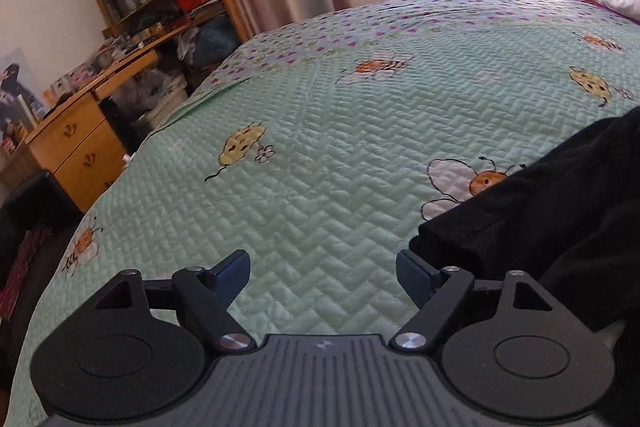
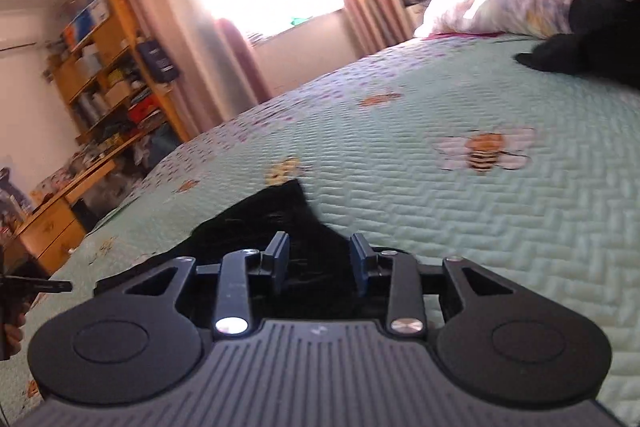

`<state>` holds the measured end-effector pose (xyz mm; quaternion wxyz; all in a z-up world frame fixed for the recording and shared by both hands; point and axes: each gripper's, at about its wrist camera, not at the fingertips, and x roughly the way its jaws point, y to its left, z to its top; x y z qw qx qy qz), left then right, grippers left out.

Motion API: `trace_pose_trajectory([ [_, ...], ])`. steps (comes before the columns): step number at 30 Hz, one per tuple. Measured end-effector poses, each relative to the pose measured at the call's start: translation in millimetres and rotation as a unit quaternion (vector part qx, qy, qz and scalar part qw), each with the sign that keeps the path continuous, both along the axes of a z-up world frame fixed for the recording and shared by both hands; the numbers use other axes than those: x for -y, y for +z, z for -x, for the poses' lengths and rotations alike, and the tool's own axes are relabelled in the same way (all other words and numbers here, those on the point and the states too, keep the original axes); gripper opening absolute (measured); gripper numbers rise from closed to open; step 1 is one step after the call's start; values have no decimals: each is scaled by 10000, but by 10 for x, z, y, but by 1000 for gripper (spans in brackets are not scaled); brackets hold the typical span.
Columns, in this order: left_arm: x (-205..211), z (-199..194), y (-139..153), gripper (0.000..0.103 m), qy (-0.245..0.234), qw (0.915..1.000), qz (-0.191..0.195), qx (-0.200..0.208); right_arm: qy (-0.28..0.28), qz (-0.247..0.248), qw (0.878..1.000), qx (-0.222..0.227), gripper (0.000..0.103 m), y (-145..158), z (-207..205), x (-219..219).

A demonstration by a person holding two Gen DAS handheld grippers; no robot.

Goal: Fold clothes

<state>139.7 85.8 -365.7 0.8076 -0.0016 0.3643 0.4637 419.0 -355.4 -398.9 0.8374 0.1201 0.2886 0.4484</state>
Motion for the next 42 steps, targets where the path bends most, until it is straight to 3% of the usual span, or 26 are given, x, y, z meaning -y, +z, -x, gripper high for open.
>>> trace_pose_trajectory([
  [3,187,-75,-48,80,-740,9953,-626,-11,427,-181,9985,-300,37,31,67,-370],
  [7,185,-217,-94,83,-1019,9933,-542,64,558,-89,9974,-442,37,-19,172,-490],
  [10,118,-219,-150,82,-960,9947,-304,209,587,35,9974,-407,37,-44,260,-470],
  [13,115,-179,-153,82,-1101,9921,170,570,606,109,9973,-409,37,-94,289,-462],
  [20,18,-258,-176,80,-1312,9738,1354,1275,675,199,9964,-468,37,-210,317,-454],
  [25,-64,-338,-253,79,-1104,9661,1873,1390,674,170,9963,-514,38,-227,330,-383],
  [42,-93,-629,-259,80,-987,9612,2230,1291,696,168,9964,-444,46,-167,428,-306],
])
